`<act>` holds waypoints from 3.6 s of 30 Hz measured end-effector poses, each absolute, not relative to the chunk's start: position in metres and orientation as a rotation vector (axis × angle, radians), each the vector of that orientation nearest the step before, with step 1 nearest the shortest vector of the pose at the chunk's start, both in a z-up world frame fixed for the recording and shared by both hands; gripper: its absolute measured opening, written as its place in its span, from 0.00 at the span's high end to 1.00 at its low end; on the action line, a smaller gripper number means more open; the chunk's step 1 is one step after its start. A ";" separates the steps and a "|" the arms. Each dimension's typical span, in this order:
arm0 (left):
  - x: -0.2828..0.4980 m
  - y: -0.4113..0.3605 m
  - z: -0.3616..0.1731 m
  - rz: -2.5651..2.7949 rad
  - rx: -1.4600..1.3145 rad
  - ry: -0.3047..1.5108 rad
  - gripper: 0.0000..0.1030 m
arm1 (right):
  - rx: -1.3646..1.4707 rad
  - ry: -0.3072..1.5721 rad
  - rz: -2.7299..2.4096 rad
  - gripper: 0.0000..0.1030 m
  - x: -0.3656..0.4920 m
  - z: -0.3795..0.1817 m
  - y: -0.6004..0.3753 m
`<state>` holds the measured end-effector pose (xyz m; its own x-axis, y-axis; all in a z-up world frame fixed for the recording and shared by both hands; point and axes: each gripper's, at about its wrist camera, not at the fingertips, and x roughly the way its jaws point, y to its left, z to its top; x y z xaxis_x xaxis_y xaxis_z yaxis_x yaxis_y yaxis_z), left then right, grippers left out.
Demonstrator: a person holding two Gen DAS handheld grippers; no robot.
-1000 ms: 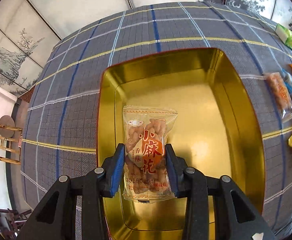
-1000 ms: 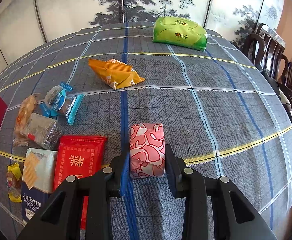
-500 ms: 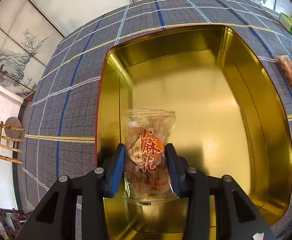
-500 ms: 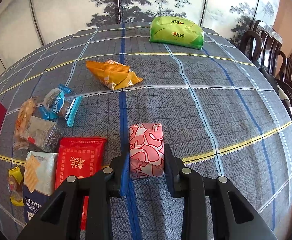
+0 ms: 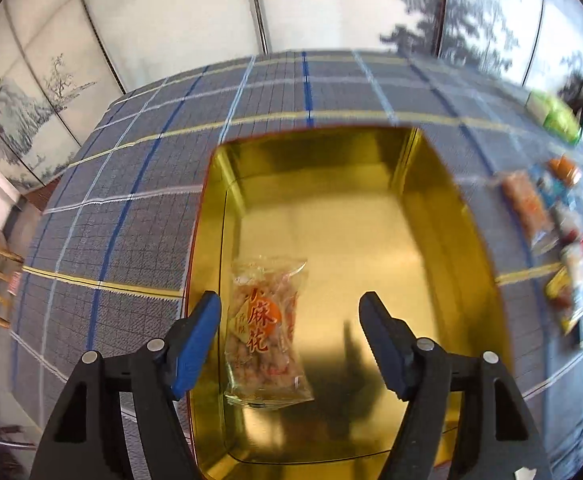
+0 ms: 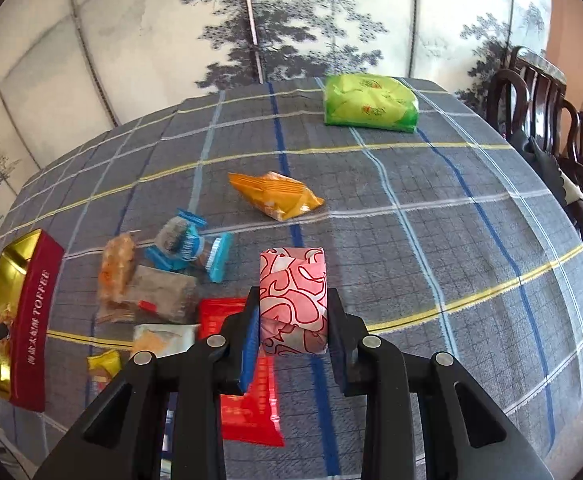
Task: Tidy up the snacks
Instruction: 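Lower the pink cake into the gold tin and open the right gripper, then grasp the red packet with the right gripper while the left grasps the yellow candy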
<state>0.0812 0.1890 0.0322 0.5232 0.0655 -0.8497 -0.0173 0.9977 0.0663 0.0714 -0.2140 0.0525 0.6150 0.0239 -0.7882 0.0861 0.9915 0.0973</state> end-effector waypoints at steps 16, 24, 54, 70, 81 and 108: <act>0.018 0.279 0.071 0.377 -0.118 0.897 0.23 | -0.085 0.926 0.545 0.70 0.081 0.064 0.052; 0.005 0.286 0.044 0.408 -0.156 0.978 0.23 | -0.196 0.969 0.603 0.70 0.091 0.035 0.116; -0.019 0.291 0.050 0.441 -0.228 0.976 0.23 | -0.244 0.981 0.521 0.69 0.105 0.013 0.112; 0.015 0.195 0.071 0.196 -0.127 0.938 0.23 | -0.103 0.887 0.384 0.58 0.063 0.081 -0.031; 0.032 0.121 0.066 0.019 -0.051 0.965 0.23 | -0.015 1.057 0.026 0.57 0.052 0.032 -0.188; 0.057 0.011 0.041 -0.147 0.019 1.096 0.22 | -0.020 1.014 0.038 0.53 0.062 -0.007 -0.182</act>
<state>0.0573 0.0111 0.0410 0.4487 -0.1092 -0.8870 0.1284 0.9901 -0.0569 0.0622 -0.1821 -0.0067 0.5275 0.0226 -0.8492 -0.0413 0.9991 0.0010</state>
